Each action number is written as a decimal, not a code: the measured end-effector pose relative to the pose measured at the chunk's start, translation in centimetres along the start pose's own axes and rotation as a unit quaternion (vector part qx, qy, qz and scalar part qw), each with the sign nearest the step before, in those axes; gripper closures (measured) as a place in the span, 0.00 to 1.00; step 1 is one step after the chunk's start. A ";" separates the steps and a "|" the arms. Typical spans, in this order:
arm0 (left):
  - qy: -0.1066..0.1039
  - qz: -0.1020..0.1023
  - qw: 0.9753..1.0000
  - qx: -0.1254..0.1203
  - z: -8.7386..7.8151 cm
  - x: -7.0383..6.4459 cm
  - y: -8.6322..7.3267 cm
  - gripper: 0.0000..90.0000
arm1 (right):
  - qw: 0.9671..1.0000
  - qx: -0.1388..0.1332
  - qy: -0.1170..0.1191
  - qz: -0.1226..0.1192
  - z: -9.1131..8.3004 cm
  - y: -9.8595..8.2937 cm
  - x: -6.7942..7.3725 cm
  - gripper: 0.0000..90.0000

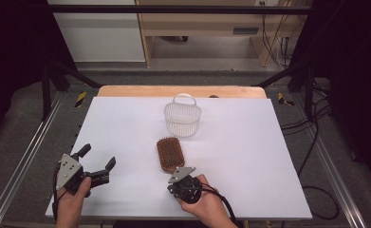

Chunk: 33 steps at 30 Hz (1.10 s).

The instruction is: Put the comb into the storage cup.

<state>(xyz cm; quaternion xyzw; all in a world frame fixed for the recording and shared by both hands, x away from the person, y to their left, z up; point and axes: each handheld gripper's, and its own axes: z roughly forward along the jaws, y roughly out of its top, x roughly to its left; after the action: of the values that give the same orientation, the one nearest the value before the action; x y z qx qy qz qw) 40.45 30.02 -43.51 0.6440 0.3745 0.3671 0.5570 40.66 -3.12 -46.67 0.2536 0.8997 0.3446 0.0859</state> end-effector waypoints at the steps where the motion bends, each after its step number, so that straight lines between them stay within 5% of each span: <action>1: 0.000 0.000 1.000 0.000 0.0 0.0 0.0 0.02 | 1.000 0.000 0.000 0.000 0.0 0.0 0.0 1.00; 33: 0.000 0.001 1.000 0.004 0.1 0.0 -0.1 0.02 | 0.998 0.022 -0.032 0.042 -2.1 -2.5 -5.4 1.00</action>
<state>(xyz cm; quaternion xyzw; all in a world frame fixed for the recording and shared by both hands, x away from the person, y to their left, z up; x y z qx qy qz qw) 40.50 30.01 -43.56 0.6468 0.3756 0.3665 0.5534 43.63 -8.69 -46.88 0.3040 0.8926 0.3192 0.0948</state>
